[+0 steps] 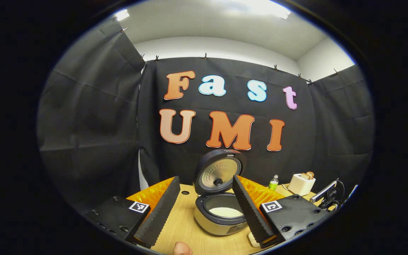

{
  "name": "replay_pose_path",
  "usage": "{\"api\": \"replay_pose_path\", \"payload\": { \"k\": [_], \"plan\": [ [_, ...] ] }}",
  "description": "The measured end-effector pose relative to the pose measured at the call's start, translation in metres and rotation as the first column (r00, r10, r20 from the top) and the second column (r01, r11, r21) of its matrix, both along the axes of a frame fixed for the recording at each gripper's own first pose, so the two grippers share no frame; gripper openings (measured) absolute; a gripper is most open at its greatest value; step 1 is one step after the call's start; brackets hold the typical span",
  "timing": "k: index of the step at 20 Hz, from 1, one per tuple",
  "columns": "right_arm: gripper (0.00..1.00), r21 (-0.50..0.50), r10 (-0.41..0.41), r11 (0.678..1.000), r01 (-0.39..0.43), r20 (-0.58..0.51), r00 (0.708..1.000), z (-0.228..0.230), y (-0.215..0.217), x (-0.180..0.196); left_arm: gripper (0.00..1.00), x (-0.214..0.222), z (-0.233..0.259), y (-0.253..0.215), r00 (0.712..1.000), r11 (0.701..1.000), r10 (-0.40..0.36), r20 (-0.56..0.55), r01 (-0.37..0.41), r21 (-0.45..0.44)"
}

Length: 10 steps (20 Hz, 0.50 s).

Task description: Close the left gripper, press the button to open the rice cooker; take a wooden spoon from the chopstick holder with the right hand, scoop a spoonful of rice and pour it into the rice cooker, then put the wooden spoon back into the chopstick holder.

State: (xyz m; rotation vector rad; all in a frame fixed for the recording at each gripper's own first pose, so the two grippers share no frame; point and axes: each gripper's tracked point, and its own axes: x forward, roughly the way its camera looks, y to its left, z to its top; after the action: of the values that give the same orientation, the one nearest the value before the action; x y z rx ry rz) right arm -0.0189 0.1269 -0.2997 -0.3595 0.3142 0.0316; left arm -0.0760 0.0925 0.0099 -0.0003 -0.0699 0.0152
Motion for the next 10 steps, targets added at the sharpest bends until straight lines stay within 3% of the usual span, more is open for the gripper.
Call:
{"api": "replay_pose_path", "payload": {
  "k": [4, 10],
  "plan": [
    [0.01, 0.029, -0.025, 0.999, 0.025, -0.002, 1.0, -0.001, -0.002, 0.001, 0.97, 0.001, 0.0, 0.009, 1.0, 1.0, 0.013, -0.001, -0.013, -0.01],
    [0.01, 0.193, -0.008, 0.981, 0.014, -0.031, 0.999, -0.001, 0.012, -0.005, 0.97, 0.007, -0.007, 0.009, 1.0, 1.0, -0.001, -0.022, 0.0, -0.03]
  ]
}}
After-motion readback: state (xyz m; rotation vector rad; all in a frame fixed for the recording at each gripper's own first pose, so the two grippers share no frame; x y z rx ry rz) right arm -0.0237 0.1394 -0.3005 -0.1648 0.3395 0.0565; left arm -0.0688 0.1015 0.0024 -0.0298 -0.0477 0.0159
